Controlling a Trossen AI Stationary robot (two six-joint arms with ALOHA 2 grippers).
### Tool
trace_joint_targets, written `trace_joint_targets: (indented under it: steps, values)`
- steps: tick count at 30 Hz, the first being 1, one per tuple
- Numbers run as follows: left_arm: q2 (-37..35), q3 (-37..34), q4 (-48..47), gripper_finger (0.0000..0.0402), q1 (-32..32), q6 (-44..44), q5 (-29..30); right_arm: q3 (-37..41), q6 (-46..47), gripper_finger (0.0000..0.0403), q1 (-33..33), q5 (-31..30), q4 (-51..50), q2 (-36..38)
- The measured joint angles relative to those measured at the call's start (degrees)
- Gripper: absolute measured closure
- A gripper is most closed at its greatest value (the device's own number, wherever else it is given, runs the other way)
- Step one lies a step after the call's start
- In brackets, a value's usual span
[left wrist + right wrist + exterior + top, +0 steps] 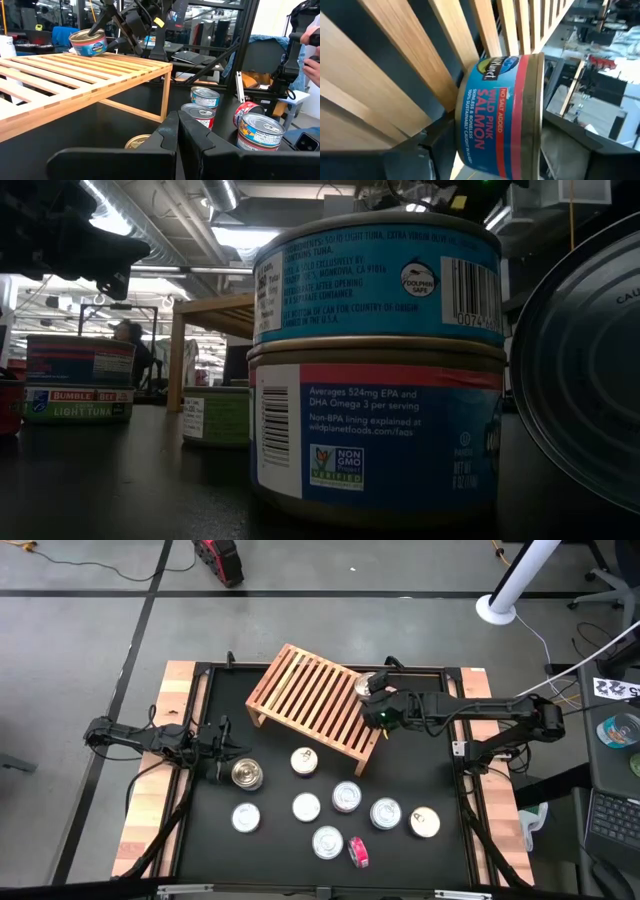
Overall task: Stack canned seafood by type on shelf
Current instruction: Put the blue and pink tuna can on the shelf
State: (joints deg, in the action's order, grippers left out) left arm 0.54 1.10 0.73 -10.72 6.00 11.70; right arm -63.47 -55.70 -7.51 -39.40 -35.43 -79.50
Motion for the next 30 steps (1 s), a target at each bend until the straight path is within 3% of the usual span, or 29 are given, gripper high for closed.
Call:
trace_joint_targets:
  steps: [10,30]
  values:
    - [-0.01,0.00,0.00,0.0396,0.00,0.00,0.00,-0.14,3.37,0.0153,0.04,0.61,-2.02,0.53]
    - [0.00,0.00,0.00,0.0396,0.00,0.02,0.00,-9.04,16.29,0.0152,0.04,11.08,-18.09,0.73]
